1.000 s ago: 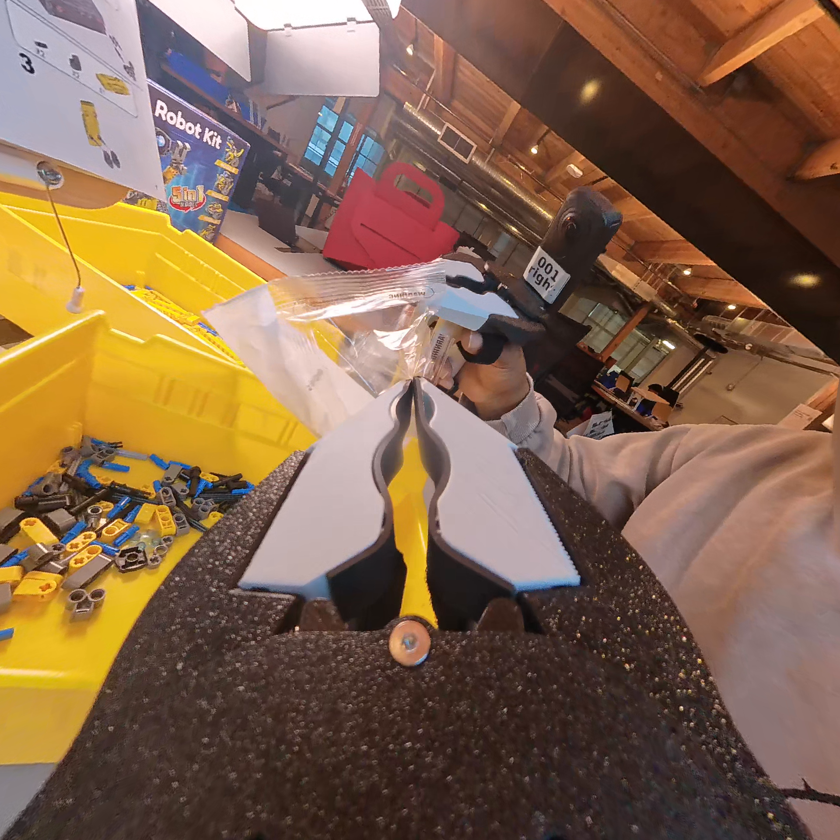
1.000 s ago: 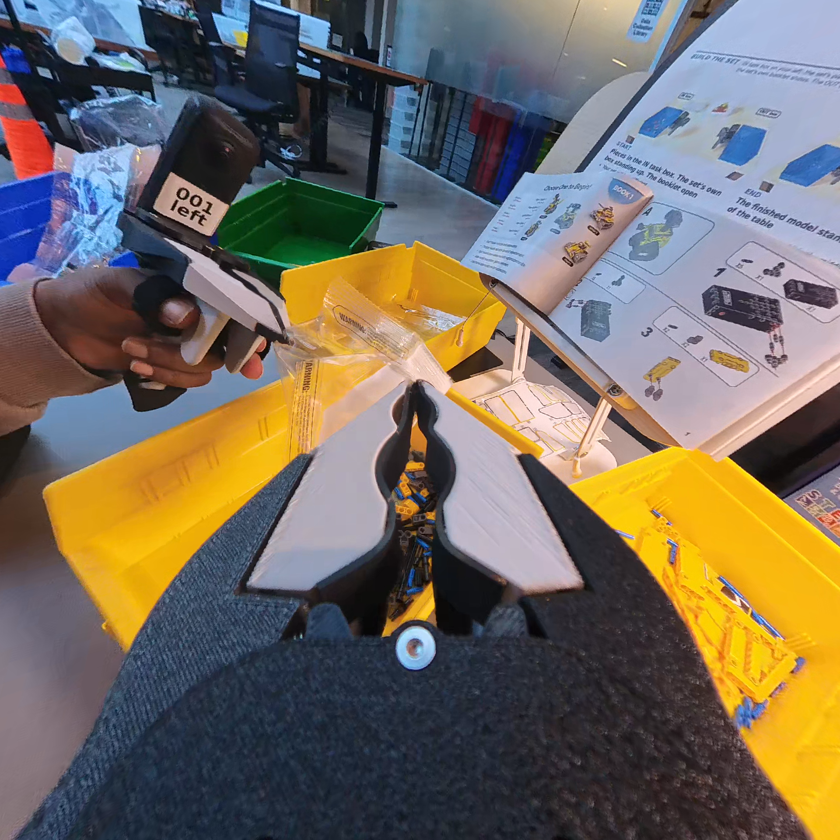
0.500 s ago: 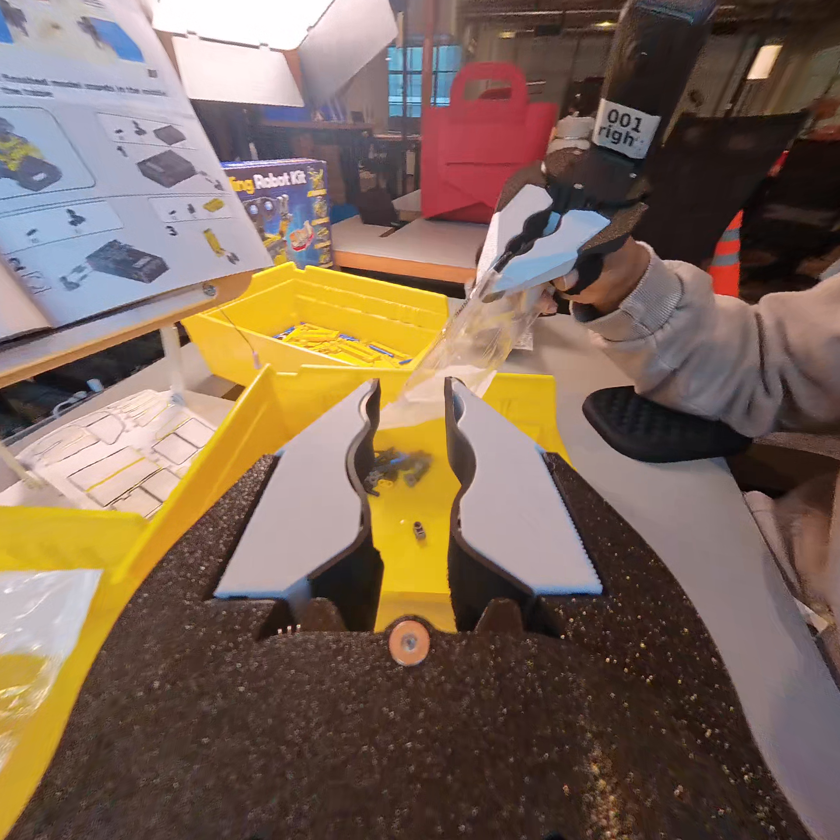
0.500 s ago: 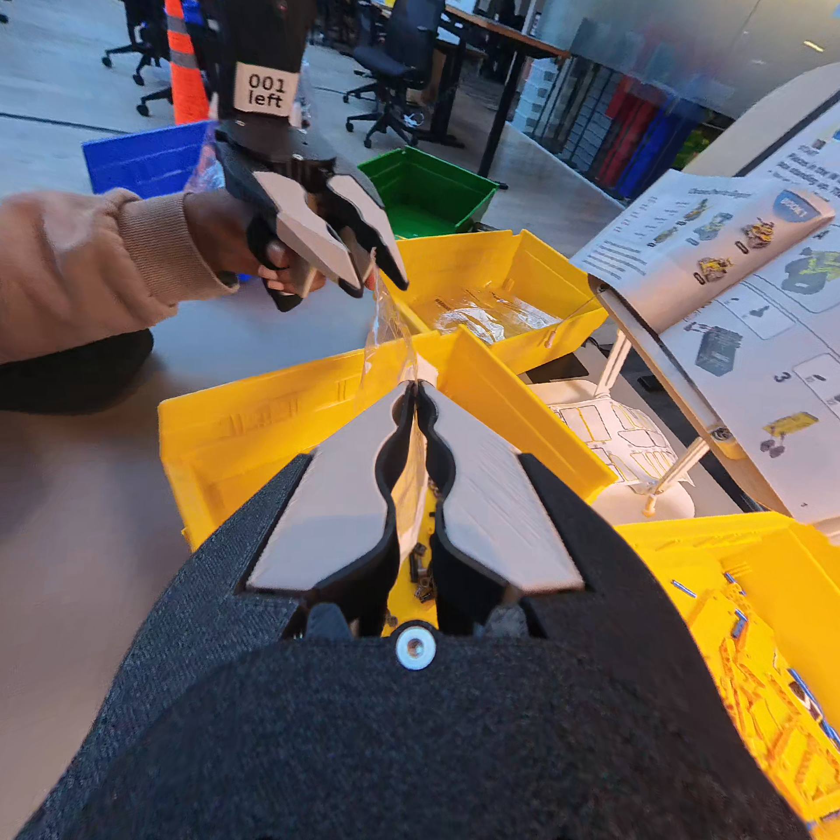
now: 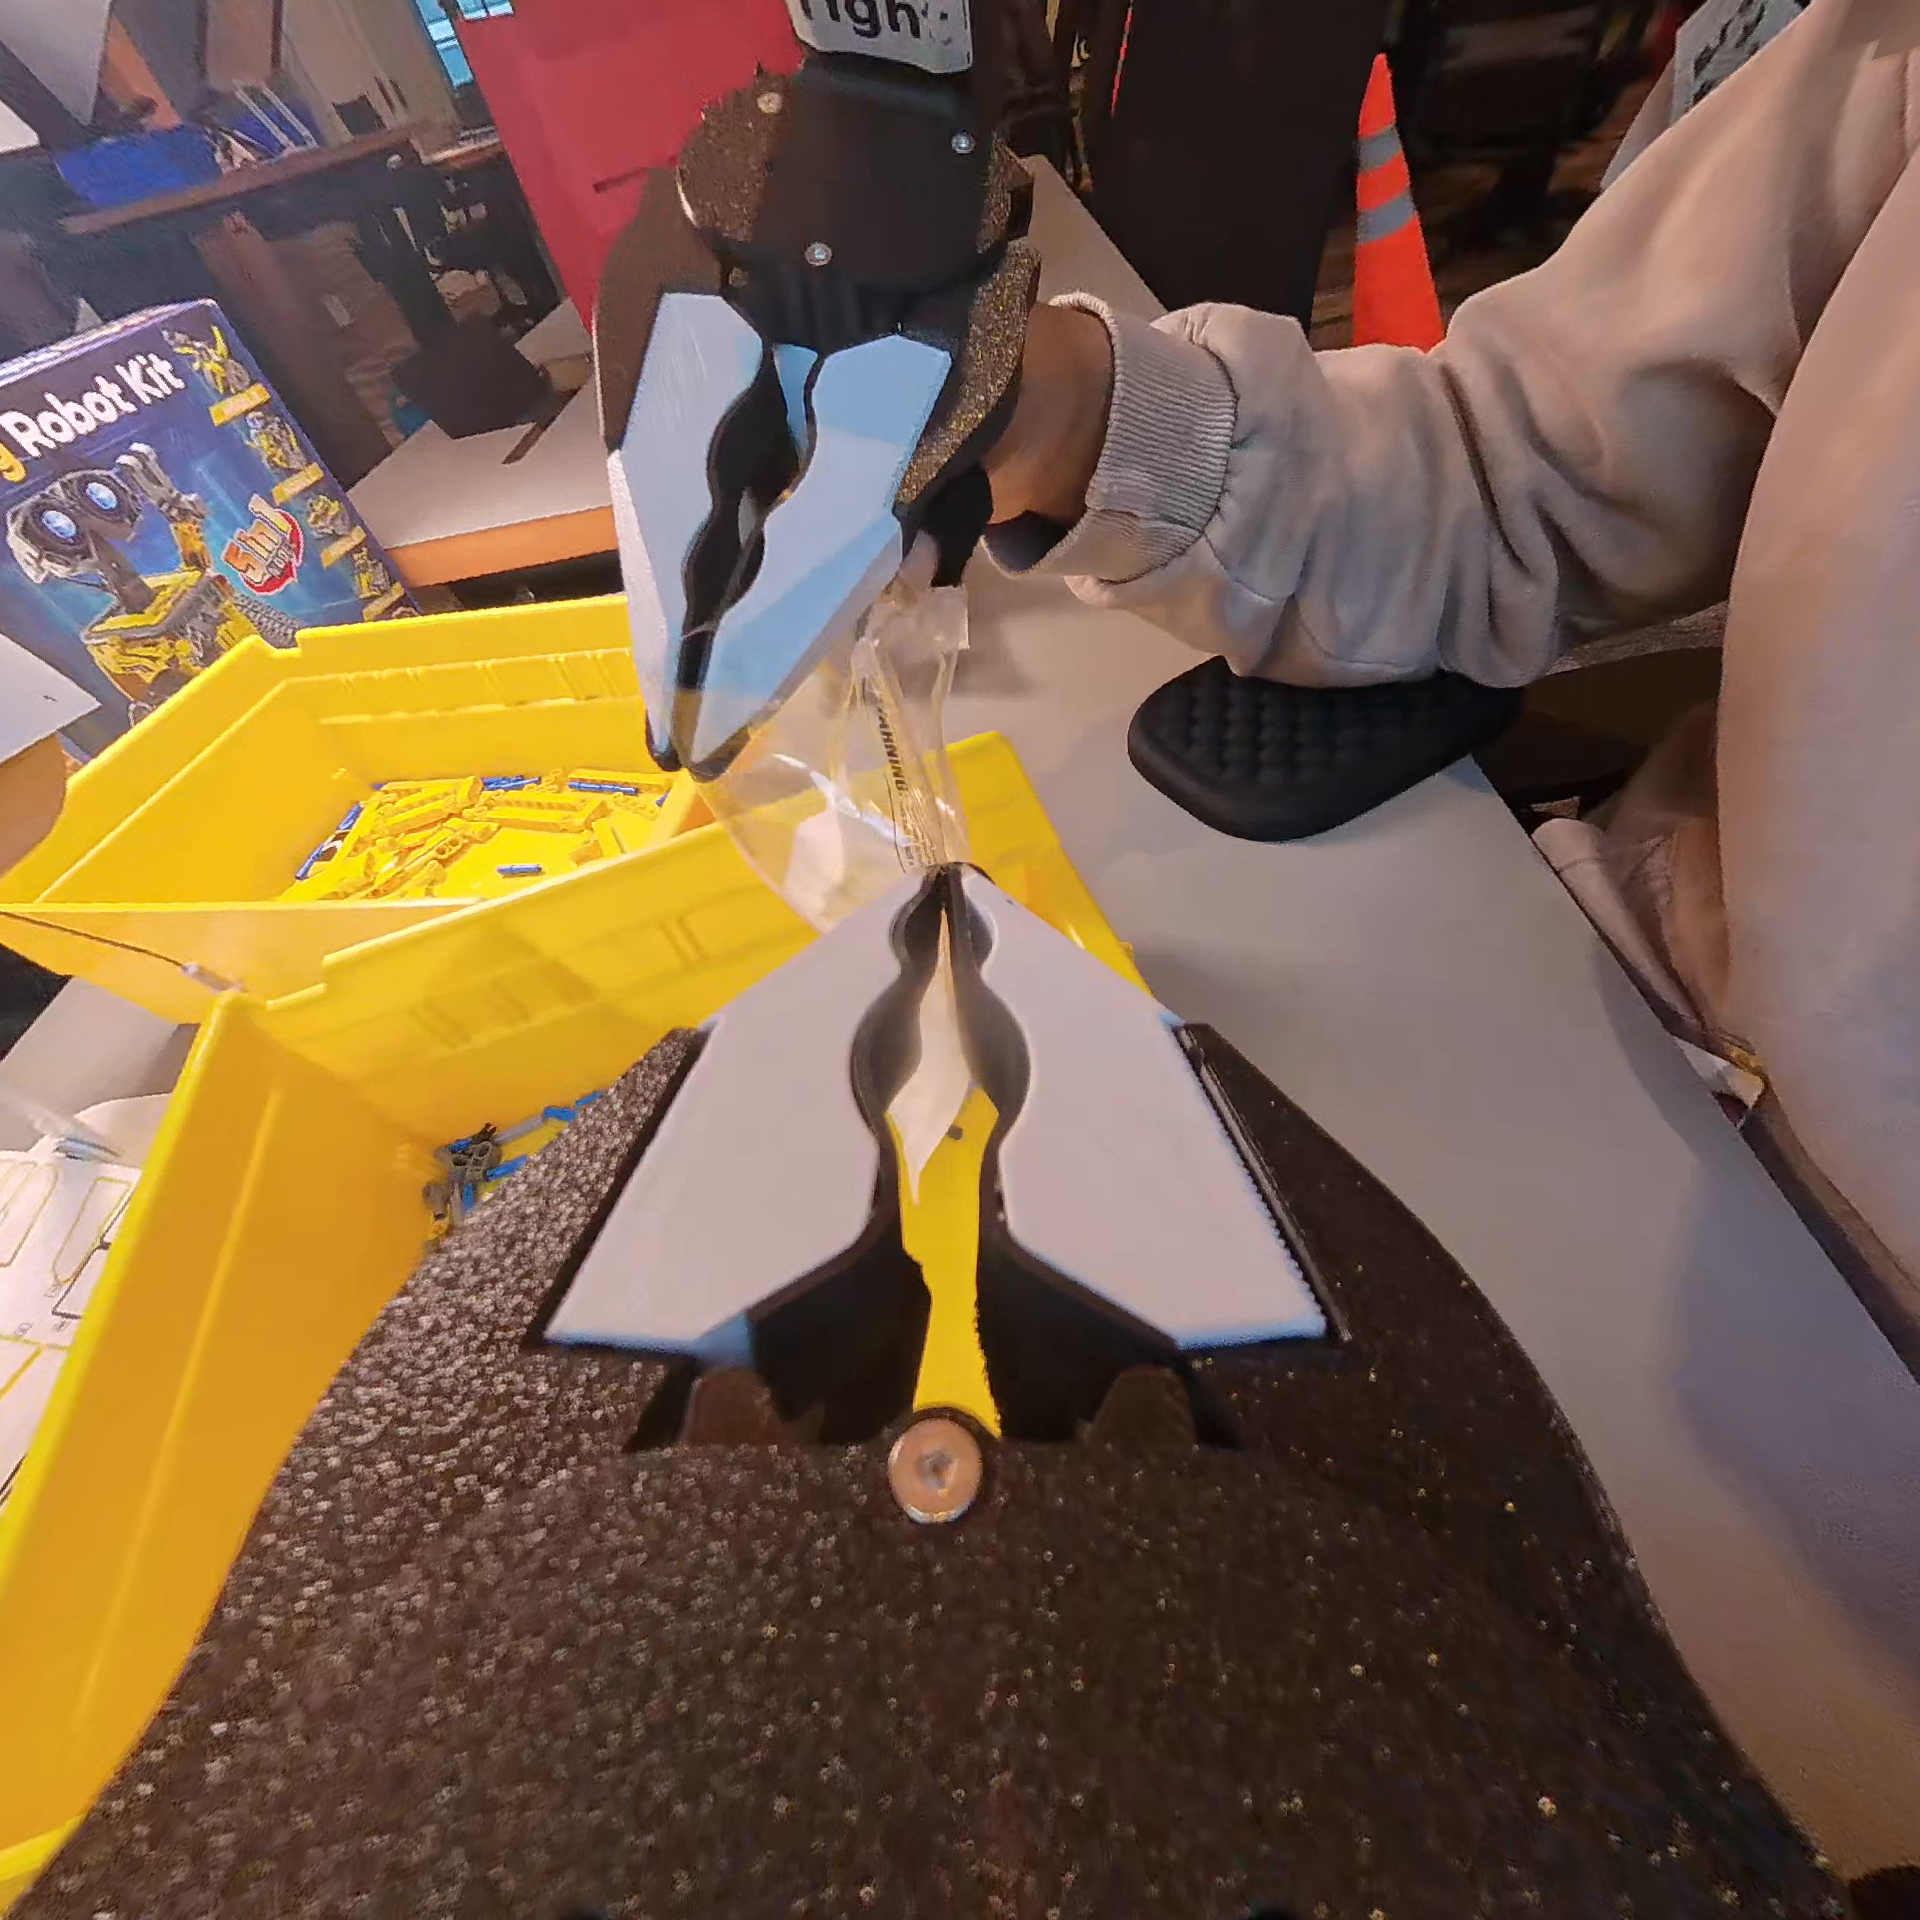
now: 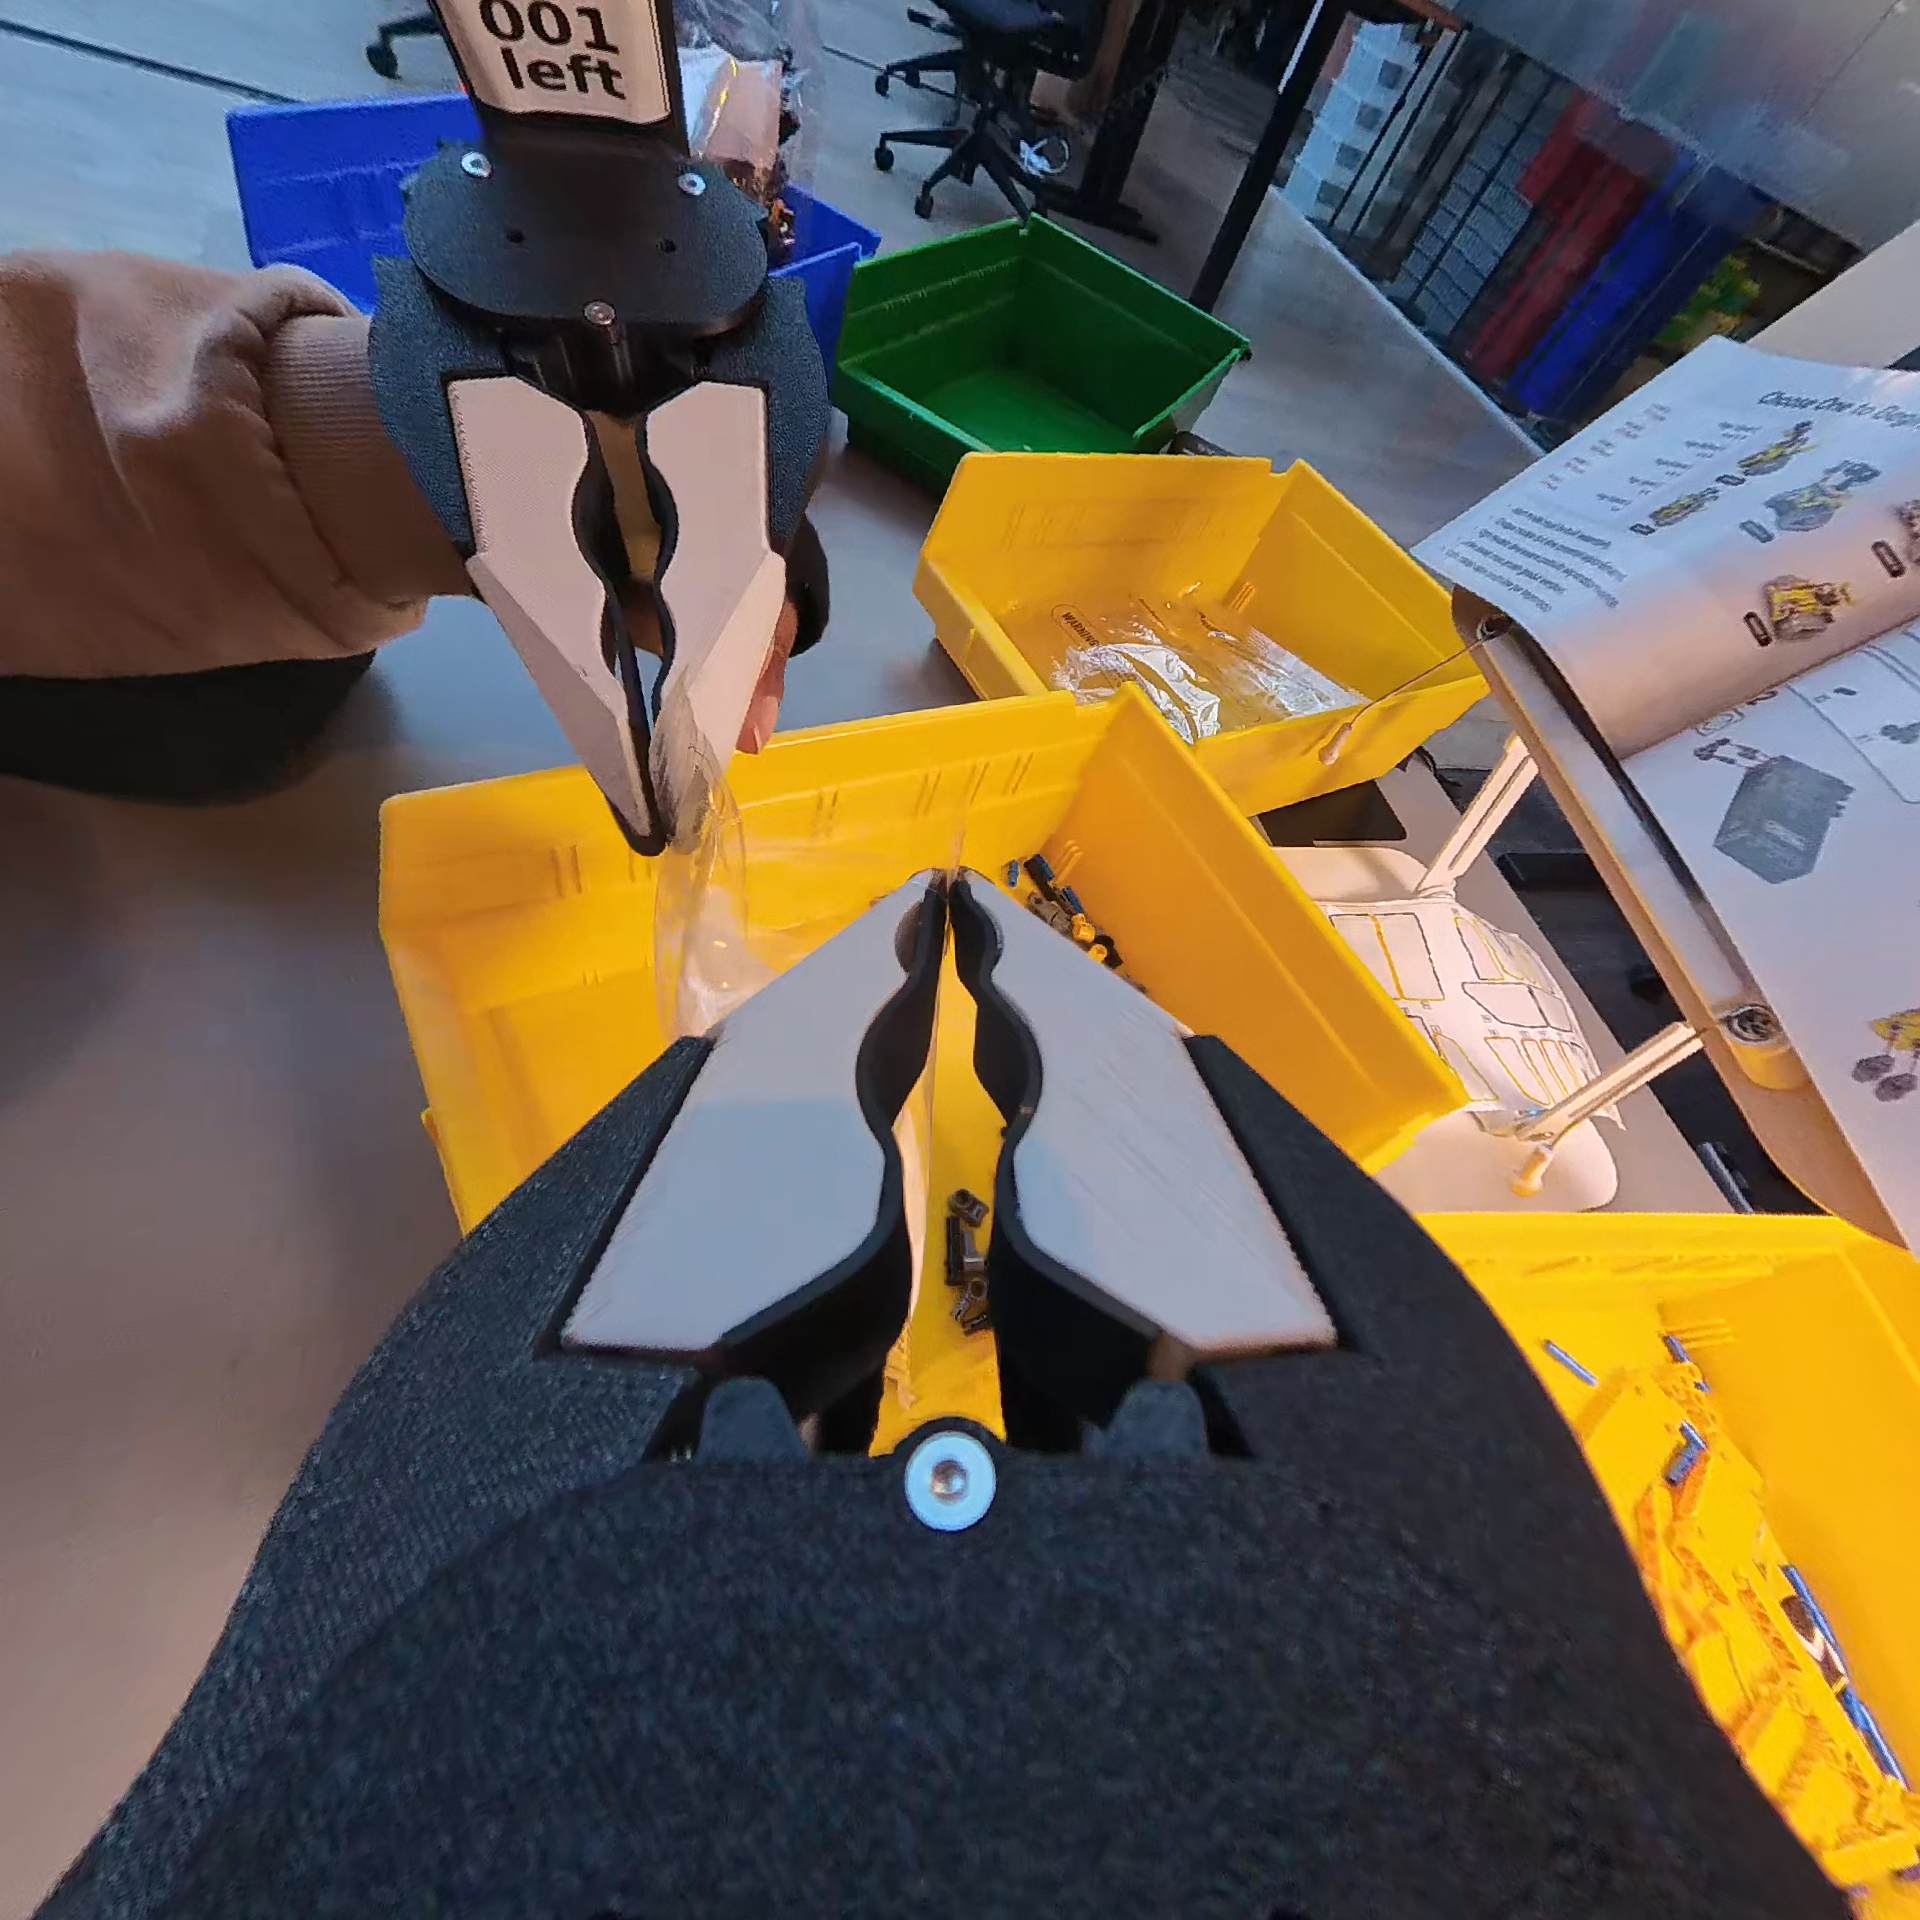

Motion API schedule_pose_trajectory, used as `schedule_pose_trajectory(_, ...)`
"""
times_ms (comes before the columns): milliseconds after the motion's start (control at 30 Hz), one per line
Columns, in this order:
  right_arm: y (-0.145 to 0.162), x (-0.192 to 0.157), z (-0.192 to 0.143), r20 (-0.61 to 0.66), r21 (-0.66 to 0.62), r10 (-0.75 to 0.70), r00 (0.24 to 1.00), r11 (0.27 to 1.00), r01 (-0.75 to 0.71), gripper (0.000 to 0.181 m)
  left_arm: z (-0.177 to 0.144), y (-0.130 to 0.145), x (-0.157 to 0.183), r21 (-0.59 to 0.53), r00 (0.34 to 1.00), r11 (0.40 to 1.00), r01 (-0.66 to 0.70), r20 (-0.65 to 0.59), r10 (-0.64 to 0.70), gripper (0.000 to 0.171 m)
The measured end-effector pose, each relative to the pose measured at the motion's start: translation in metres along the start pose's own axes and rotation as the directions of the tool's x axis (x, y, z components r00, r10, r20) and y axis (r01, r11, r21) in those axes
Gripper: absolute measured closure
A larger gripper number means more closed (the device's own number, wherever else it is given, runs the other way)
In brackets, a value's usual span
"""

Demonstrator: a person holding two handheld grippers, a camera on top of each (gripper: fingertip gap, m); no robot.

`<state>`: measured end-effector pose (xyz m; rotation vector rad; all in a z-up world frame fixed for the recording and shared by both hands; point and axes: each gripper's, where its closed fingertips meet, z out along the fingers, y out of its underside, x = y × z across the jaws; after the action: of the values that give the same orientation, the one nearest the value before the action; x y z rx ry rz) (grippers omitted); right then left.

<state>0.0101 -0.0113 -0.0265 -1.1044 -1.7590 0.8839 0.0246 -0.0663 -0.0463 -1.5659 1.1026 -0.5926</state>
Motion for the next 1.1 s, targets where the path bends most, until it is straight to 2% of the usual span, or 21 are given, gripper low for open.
schedule_pose_trajectory(67, 0.006, 0.0, 0.003, -0.006, -0.033, -0.017, 1.0, 0.999, 0.016, 0.177, 0.001, 0.008, -0.001, -0.053, 1.0, 0.999, -0.008, 0.018, 0.008, 0.171)
schedule_pose_trajectory(133, 0.008, 0.0, 0.0, -0.005, -0.046, -0.035, 0.999, 0.998, 0.035, 0.163, 0.001, 0.017, -0.006, -0.113, 0.998, 0.994, -0.006, 0.054, 0.012, 0.171)
schedule_pose_trajectory(167, 0.006, -0.001, -0.003, 0.01, -0.042, -0.03, 0.999, 0.999, 0.03, 0.163, -0.001, 0.019, -0.009, -0.125, 0.998, 0.992, 0.004, 0.066, 0.005, 0.171)
schedule_pose_trajectory(300, -0.014, -0.001, -0.03, 0.018, 0.04, -0.076, 0.997, 0.996, 0.075, 0.167, -0.006, 0.028, -0.018, -0.163, 0.994, 0.986, 0.048, 0.105, -0.032, 0.171)
schedule_pose_trajectory(367, -0.023, -0.007, -0.043, 0.034, 0.075, -0.113, 0.993, 0.991, 0.111, 0.174, -0.006, 0.031, -0.02, -0.174, 0.993, 0.983, 0.061, 0.113, -0.042, 0.171)
schedule_pose_trajectory(400, -0.026, -0.013, -0.047, 0.057, 0.083, -0.131, 0.99, 0.989, 0.126, 0.18, -0.006, 0.032, -0.02, -0.177, 0.993, 0.982, 0.063, 0.114, -0.043, 0.171)
schedule_pose_trajectory(467, -0.021, -0.028, -0.05, 0.131, 0.039, -0.155, 0.979, 0.988, 0.151, 0.181, -0.006, 0.032, -0.021, -0.18, 0.992, 0.981, 0.066, 0.115, -0.045, 0.171)
schedule_pose_trajectory(600, 0.013, -0.027, -0.043, 0.154, -0.134, -0.129, 0.98, 0.98, 0.15, 0.181, -0.009, 0.03, -0.021, -0.169, 0.992, 0.984, 0.061, 0.119, -0.041, 0.171)
schedule_pose_trajectory(667, 0.03, -0.022, -0.036, 0.157, -0.182, -0.092, 0.983, 0.976, 0.121, 0.181, -0.011, 0.028, -0.021, -0.16, 0.992, 0.985, 0.062, 0.118, -0.044, 0.171)
schedule_pose_trajectory(767, 0.046, -0.033, -0.025, 0.232, -0.221, -0.043, 0.972, 0.971, 0.096, 0.181, -0.012, 0.027, -0.019, -0.155, 0.992, 0.986, 0.057, 0.116, -0.04, 0.171)
schedule_pose_trajectory(1000, 0.054, -0.053, -0.001, 0.321, -0.228, -0.054, 0.946, 0.965, 0.132, 0.181, -0.006, 0.022, -0.009, -0.117, 0.997, 0.992, 0.051, 0.059, -0.045, 0.171)
schedule_pose_trajectory(1100, 0.045, -0.055, 0.005, 0.32, -0.159, -0.086, 0.944, 0.977, 0.143, 0.179, -0.001, 0.021, -0.001, -0.11, 0.999, 0.993, 0.037, 0.017, -0.035, 0.171)
